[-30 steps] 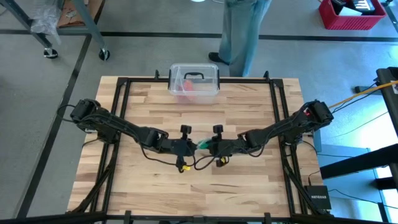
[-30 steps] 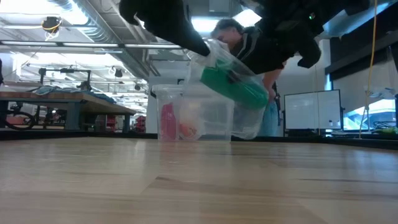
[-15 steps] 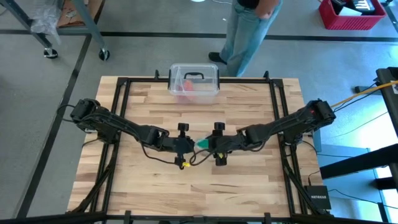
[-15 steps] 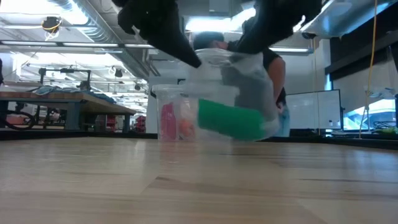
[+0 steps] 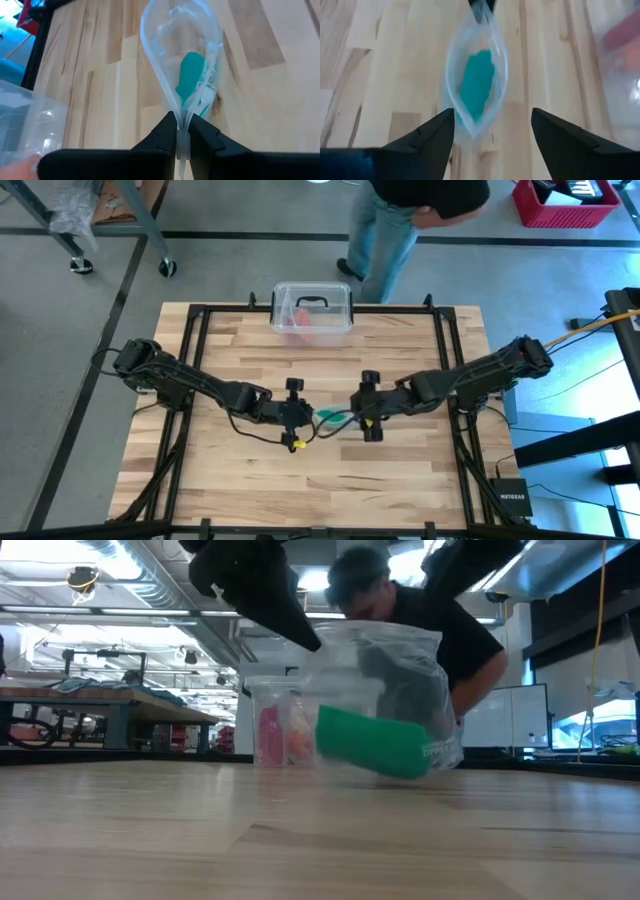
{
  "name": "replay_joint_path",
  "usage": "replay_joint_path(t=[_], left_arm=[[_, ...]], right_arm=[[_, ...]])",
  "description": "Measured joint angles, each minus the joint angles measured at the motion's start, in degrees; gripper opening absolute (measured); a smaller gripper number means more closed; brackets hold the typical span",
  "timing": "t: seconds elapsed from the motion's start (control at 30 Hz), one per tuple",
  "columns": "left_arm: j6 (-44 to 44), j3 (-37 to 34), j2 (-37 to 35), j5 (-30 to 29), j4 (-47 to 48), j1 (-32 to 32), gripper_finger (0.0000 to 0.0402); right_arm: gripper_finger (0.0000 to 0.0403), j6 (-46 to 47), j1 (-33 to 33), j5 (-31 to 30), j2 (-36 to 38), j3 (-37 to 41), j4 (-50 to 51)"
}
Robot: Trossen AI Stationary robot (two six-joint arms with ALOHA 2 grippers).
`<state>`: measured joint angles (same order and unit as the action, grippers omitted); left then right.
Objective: Roll bandage
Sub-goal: Close the transparent zip bag
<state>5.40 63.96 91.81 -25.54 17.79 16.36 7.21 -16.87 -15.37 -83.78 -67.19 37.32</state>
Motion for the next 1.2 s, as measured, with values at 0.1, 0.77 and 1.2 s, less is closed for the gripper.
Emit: replay_joint_path(t=[0.1,0.77,1.2], left_arm=[[-0.34,0.00,0.00,0.00,-1.04,-0.01,0.0026],[-7.44,0.00,0.02,-0.22,-3.64,-2.04,0.0027],[-3.36,-0.02,0.02,1.35,-6.01,0.03,0.0027]], right_arm=[[0.0259,2.86,-1.72,-1.41,3.42,5.97,-5.03],[0.0257,-8.22,-4.49,-11.56,1.07,22.86,-49.67],[0.0257,-13.31,-1.87,-11.29,-4.68,17.47,-46.07]])
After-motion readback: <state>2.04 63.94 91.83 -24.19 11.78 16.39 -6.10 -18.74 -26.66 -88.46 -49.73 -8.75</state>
